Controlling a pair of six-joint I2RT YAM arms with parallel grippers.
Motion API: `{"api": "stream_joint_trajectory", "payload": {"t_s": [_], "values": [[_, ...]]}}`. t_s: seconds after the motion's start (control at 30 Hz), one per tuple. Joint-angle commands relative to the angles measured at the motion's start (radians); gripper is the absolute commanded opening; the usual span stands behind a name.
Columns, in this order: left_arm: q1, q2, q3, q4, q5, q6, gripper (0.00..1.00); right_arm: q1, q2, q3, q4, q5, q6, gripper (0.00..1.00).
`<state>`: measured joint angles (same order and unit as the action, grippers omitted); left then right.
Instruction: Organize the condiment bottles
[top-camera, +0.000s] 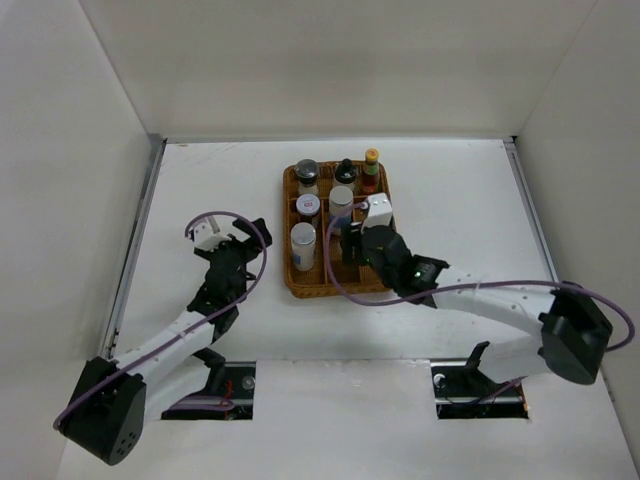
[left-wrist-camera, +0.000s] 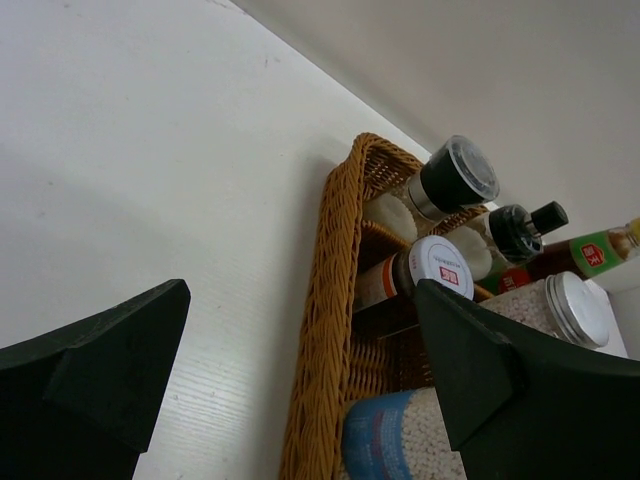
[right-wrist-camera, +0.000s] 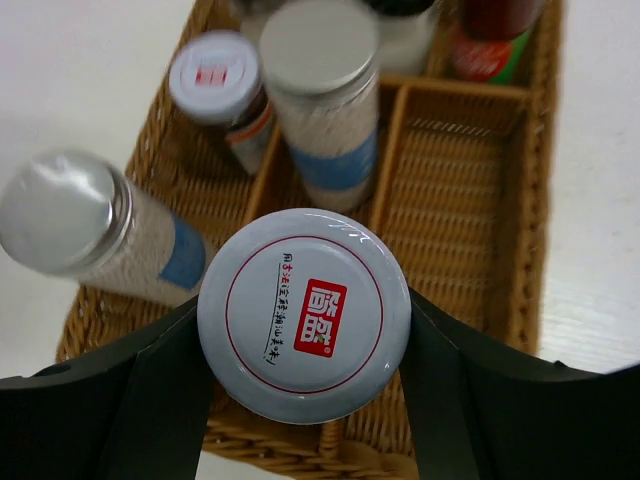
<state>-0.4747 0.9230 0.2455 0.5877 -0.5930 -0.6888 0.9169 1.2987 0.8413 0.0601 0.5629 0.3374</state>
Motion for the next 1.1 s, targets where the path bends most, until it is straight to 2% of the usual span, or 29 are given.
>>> {"api": "stream_joint_trajectory", "payload": {"t_s": [0.0,0.23,0.33,0.4,0.5,0.57,0.67,0.77,0.93,1.07], "values": [[0.005,-0.012,0.083,-0.074,0.024,-0.008,1.00,0.020,0.054,0.061,0.147,-0.034,0.011,0.53],[0.011,0.034,0.127,-0.178,0.015,-0.014,1.00,0.052,0.215,0.055,0.205,-0.038,-0.009,0.55],[0.028,0.040,0.130,-0.209,0.025,-0.018,1.00,0.061,0.270,0.050,0.219,-0.032,-0.014,0.60],[0.029,0.040,0.124,-0.219,0.048,-0.021,1.00,0.069,0.286,0.047,0.221,-0.025,-0.015,0.66],[0.037,0.048,0.121,-0.220,0.088,-0.025,1.00,0.072,0.254,0.039,0.210,-0.015,-0.015,0.87],[0.043,0.054,0.127,-0.226,0.097,-0.025,1.00,0.072,0.190,0.024,0.204,-0.014,-0.017,0.99],[0.051,0.060,0.158,-0.267,0.098,-0.021,1.00,0.047,0.047,-0.016,0.196,-0.011,-0.021,1.00],[0.064,0.076,0.204,-0.340,0.093,-0.021,1.00,-0.028,-0.114,-0.083,0.207,0.002,-0.009,1.00],[0.058,0.073,0.238,-0.407,0.050,-0.026,1.00,-0.264,-0.393,-0.307,0.260,0.120,0.141,1.00],[0.038,0.062,0.259,-0.431,0.054,-0.038,1.00,-0.471,-0.561,-0.493,0.285,0.094,0.355,1.00]]}}
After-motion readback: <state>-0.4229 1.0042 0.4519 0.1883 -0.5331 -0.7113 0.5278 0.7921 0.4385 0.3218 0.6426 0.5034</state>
